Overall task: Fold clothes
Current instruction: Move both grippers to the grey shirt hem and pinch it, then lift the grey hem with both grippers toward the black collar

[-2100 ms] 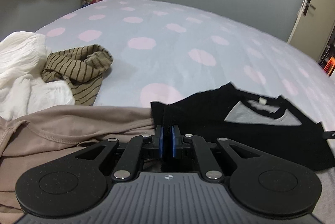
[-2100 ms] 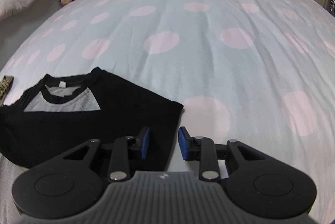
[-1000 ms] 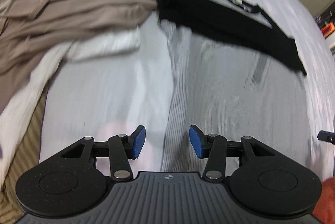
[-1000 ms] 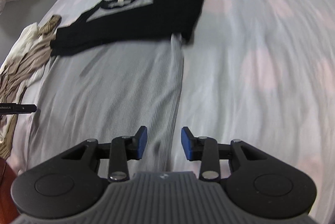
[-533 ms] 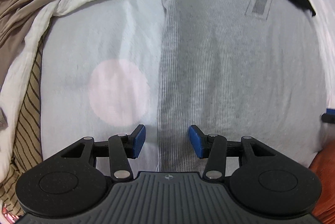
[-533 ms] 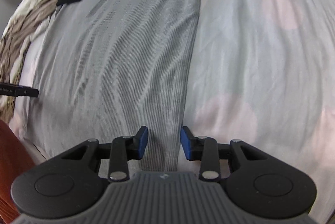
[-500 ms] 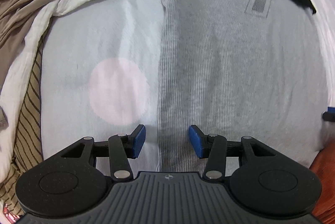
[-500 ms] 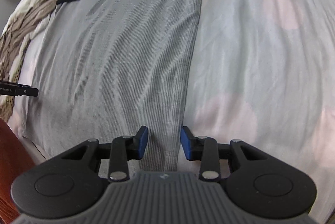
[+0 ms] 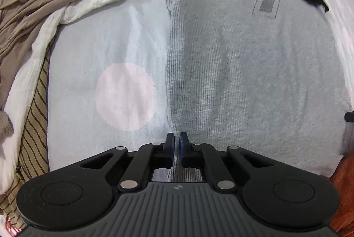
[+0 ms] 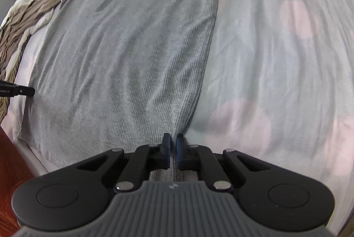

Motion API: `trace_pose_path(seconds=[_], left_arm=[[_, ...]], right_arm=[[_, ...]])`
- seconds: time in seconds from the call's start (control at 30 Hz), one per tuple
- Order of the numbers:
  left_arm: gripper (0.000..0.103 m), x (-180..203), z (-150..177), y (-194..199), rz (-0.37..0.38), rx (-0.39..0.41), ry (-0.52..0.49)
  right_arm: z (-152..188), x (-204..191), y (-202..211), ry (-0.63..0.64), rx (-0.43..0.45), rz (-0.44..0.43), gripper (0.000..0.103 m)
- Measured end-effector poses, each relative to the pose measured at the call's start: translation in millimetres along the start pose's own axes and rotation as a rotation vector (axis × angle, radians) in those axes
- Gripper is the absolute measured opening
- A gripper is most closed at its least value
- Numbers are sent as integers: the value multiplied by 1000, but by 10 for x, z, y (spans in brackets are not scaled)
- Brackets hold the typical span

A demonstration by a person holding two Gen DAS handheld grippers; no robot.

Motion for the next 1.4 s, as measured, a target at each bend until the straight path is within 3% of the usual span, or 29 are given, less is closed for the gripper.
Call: trace_pose_path(seconds=[0.23,0.33,0.47,0.73,0.8,0.87,0.93,1.03,1.23,1.4], left_arm=[[2,-75,-88,337,90,165,46],[2,-101,-190,487,101,228,45],[2,-64,-458,503,58,284,6],[3,52,-626,165,-48,217,-84],[4,99,-608,159,-60,206,-114],[5,141,-588,181,-67,199,-142],[15,175,-570,240,-80,195,-170],[17,252,-526,344,-110,182,-242],[19,574,-354,475,-102,150,-500],[22,856,-147,362,-64,33,-694]], right_arm=[[-81,73,213,-63,125,1,5],[-170,118,299,-72,173,20,5],[-333,218,319,-79,216,55,5],[-506,142,29,-30,188,90,6],[-497,162,0,-39,181,87,11],[-484,187,18,-47,187,96,27],[-469,210,66,-46,191,101,29],[-450,208,184,-11,210,114,29],[-318,-85,440,247,230,91,29],[-117,-425,457,461,189,48,29]])
Point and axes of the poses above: each gripper's, at about its wrist camera, not at the fingertips, and y roughly against the way its jaws point, x to its right, z to its underside, the point moved 4 cm from there along -y, roughly the way its jaws point, and after that the axes turned 11 degrees about z, right-handed, at the moved point
